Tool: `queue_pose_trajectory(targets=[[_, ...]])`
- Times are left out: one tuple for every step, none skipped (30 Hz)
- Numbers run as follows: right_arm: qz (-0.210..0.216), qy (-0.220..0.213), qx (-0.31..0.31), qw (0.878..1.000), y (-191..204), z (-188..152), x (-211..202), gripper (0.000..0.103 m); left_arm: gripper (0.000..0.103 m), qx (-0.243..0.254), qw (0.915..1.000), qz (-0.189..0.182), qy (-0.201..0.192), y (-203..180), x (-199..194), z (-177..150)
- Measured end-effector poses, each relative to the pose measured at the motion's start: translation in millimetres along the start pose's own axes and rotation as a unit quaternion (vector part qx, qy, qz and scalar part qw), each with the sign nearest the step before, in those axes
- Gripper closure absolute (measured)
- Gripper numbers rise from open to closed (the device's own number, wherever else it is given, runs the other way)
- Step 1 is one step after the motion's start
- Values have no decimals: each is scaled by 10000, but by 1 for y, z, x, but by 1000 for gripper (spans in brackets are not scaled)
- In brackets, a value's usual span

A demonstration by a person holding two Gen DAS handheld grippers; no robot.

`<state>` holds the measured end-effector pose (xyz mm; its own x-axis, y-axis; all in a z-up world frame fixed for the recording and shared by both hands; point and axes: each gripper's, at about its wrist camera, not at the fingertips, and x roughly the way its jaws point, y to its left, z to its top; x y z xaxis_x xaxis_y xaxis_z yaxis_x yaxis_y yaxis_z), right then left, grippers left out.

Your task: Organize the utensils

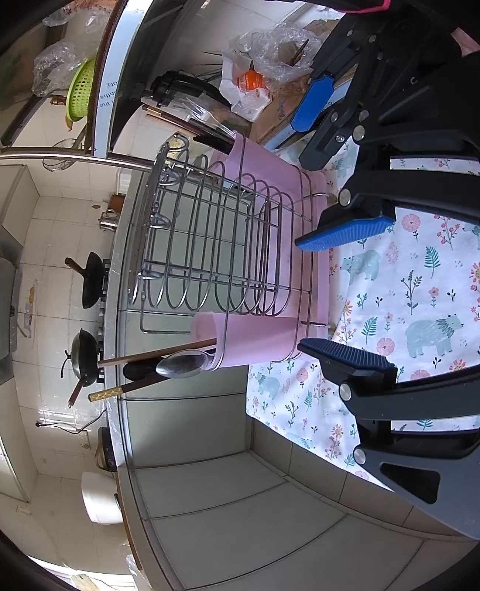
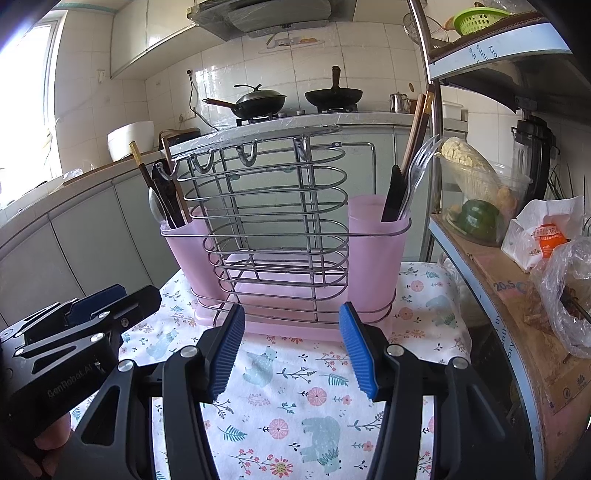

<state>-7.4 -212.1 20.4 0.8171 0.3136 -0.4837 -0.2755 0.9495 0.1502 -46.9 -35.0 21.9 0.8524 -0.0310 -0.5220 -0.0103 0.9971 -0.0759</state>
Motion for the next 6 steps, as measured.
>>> queue_pose_trajectory(targets=[[0,4,-5,10000,1,0,1,50,53,8,10000,-1,5,0,1,0],[0,4,-7,10000,0,1,1,50,53,15,10000,0,11,0,1,0],[-3,5,-11,10000,1,1,2,50,53,14,10000,-6,17,0,2,-1],[-6,5,-11,10000,1,1,2,50,53,12,10000,-11,23,-1,2,-1],[-12,7,-13,10000,1,1,2,50,53,11,10000,-14,29,-1,2,-1],[-19,6,-10,10000,-1,1,2,50,53,9,10000,-18,33,-1,2,-2]])
